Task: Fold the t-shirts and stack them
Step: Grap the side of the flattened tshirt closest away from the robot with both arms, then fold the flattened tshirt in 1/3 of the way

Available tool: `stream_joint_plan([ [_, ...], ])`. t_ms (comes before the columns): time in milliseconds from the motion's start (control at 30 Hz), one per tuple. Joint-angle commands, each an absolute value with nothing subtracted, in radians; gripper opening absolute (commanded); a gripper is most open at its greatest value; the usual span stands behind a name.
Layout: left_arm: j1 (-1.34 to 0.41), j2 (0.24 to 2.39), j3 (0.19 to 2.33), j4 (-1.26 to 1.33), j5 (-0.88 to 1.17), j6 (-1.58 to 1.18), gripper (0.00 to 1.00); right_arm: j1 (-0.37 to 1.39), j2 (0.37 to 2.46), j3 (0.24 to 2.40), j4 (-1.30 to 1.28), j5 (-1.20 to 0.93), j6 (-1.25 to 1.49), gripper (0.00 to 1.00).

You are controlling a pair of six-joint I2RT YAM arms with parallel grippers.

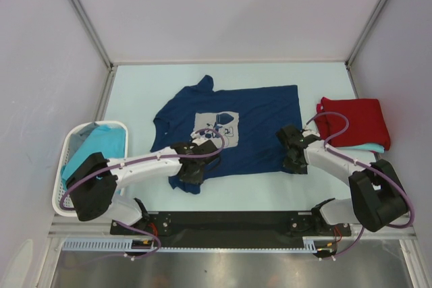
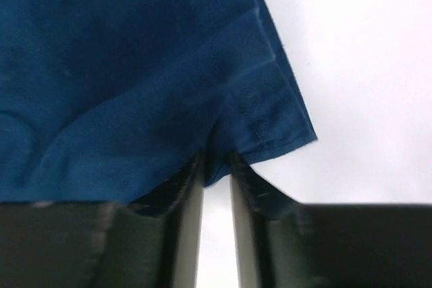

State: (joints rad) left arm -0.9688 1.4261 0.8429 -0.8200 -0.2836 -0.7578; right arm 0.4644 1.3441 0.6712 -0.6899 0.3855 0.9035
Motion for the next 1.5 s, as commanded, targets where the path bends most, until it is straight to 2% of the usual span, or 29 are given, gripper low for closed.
stream_joint_plan([
  [0, -0.96, 1.405, 0.85, -0.807, -0.287, -0.742, 0.0, 0.466, 1.339, 0.649, -0.695, 0.385, 0.923, 0.21],
  [33, -0.96, 1.405, 0.85, -0.805, -0.287, -0.742, 0.0, 0.465, 1.338, 0.649, -0.696, 0.385, 0.923, 0.12],
  [100, -0.96, 1.405, 0.85, -0.805, -0.285, -0.742, 0.0, 0.465, 1.335, 0.652, -0.701, 0.388, 0.923, 0.01],
  [133, -0.96, 1.407, 0.85, -0.808, -0.287, -0.744, 0.0, 0.466, 1.33, 0.653, -0.704, 0.391, 0.925, 0.0],
  [300, -0.96, 1.379, 0.859, -0.827, -0.319, -0.762, 0.0, 0.517, 1.276, 0.698, -0.781, 0.465, 0.948, 0.0],
  [433, -0.96, 1.28, 0.911, -0.906, -0.394, -0.787, 0.0, 0.624, 1.184, 0.793, -0.903, 0.595, 0.982, 0.0],
  [567, -0.96, 1.21, 1.053, -1.012, -0.477, -0.805, 0.0, 0.646, 1.126, 0.883, -1.018, 0.656, 0.982, 0.0],
  [700, -0.936, 1.203, 1.141, -1.066, -0.509, -0.804, 0.0, 0.646, 1.1, 0.933, -1.042, 0.687, 0.956, 0.0],
  [1133, -0.807, 1.151, 1.19, -1.132, -0.558, -0.77, 0.0, 0.571, 1.028, 1.011, -1.058, 0.722, 0.867, 0.0],
  [1467, -0.68, 1.144, 1.379, -1.161, -0.614, -0.678, 0.0, 0.508, 1.0, 1.074, -1.029, 0.719, 0.772, 0.0],
])
